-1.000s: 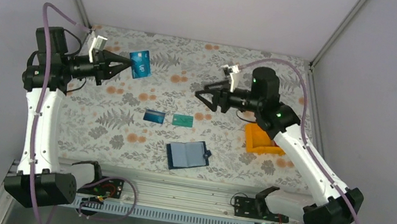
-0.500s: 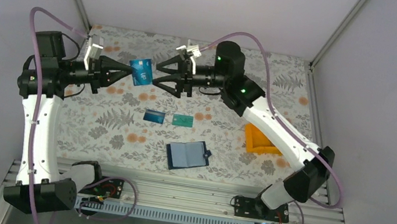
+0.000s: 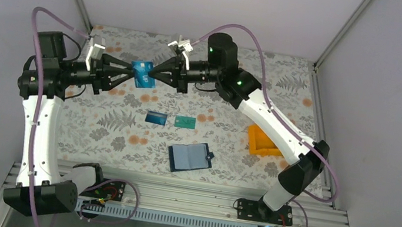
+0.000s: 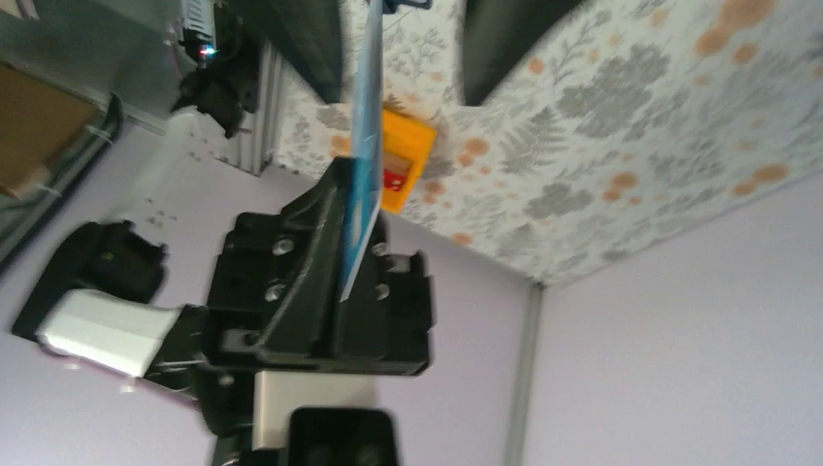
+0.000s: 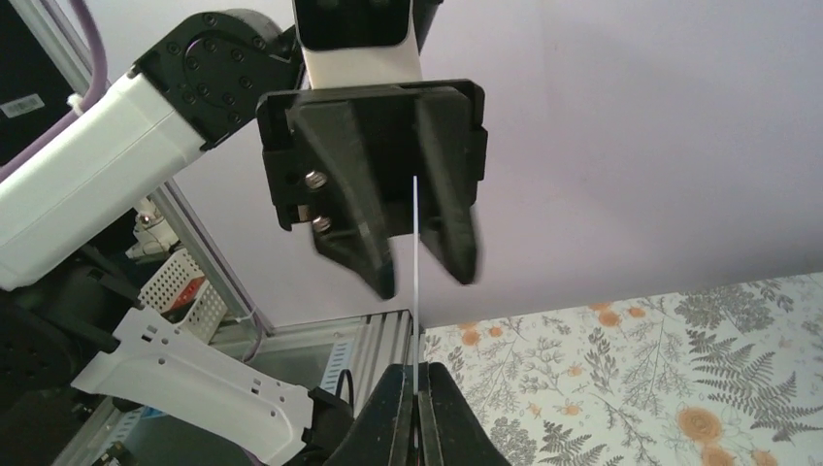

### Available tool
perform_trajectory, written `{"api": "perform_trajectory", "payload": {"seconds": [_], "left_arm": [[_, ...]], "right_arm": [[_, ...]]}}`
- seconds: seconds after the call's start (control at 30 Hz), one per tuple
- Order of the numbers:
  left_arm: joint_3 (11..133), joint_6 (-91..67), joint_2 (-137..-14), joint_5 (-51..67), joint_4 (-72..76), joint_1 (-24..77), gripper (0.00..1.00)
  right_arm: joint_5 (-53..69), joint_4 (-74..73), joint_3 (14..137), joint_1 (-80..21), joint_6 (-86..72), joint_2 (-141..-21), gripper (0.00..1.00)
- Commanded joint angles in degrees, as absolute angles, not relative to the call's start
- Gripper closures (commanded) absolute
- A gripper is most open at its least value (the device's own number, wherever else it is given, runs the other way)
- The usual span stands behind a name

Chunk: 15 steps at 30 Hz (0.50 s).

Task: Take the credit cards out of the card holder

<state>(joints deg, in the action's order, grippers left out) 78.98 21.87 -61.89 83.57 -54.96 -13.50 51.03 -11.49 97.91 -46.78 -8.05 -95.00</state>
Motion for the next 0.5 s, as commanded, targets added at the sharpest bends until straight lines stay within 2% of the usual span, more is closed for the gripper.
{"api": "perform_trajectory", "payload": {"seconds": [0.0,0.13,0.27,0.47], "left_arm": [[80.83,21.61,-61.90,71.16,-53.29,-13.80,0.43],[81.76,25.10,-63.99,43.13,-54.30,-13.65,0.35],[85.61,31.63,-69.19,32.96,-59.73,-9.73,0.30],[93.21,40.58,-69.57,13.64,-60.01,18.00,0.30]], "right_arm": [[51.31,-22.85,103.69,-43.11,-10.74,-98.74,0.96],[57.82,-30.00,103.65,-35.14,-18.64,-101.41,0.96],[51.64,-39.69,104.91,-33.15,-14.79,-103.72,0.96],[54.16,-41.20,104.00,-30.46,-13.68,-103.49,0.96]]}}
